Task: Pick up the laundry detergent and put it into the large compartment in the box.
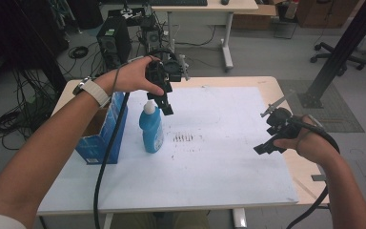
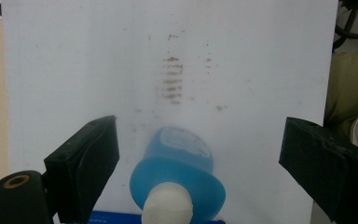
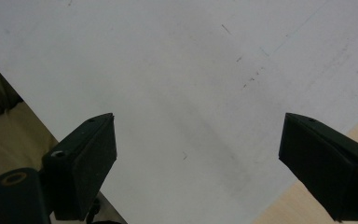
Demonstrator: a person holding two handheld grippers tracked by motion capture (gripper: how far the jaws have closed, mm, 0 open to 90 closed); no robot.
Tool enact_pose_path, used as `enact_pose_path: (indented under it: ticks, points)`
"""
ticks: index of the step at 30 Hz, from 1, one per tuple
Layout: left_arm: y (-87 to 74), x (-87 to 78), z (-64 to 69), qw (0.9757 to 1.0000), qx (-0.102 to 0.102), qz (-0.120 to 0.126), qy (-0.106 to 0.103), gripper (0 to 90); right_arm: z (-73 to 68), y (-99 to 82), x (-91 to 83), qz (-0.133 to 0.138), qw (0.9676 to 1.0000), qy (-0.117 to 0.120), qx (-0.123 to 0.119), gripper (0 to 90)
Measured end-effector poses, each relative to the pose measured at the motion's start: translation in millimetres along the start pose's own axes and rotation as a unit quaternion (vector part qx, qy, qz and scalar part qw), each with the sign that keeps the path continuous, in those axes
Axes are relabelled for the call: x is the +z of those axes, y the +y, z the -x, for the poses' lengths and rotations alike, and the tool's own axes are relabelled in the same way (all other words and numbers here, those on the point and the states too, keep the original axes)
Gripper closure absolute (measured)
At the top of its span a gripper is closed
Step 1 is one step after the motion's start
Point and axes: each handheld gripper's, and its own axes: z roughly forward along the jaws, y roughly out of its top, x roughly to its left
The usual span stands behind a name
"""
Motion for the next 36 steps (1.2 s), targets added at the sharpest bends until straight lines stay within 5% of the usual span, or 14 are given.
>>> enact_pose_path:
  ticks: [13, 21, 26, 36]
  points:
    - [-3.2, -6.0, 2.6, 0.9999, -0.012, 0.001, 0.008, 11.1, -0.4, 2.5, 2.0, 0.001, 1.0, 0.001, -0.004, 11.3]
    - [-3.5, -11.6, 3.2, 0.999, -0.039, 0.009, 0.018, 13.5, -0.2, 0.9, 2.4, 0.001, 1.0, 0.0, -0.004, 11.3]
    - [-3.7, -19.9, 6.3, 0.9962, -0.077, 0.03, 0.028, 16.5, -0.3, -0.3, 2.5, 0.0, 1.0, -0.001, -0.004, 11.3]
    - [-3.0, -25.9, 10.1, 0.9935, -0.108, 0.018, 0.029, 13.5, -1.9, -2.3, 2.4, 0.001, 1.0, -0.003, -0.007, 11.4]
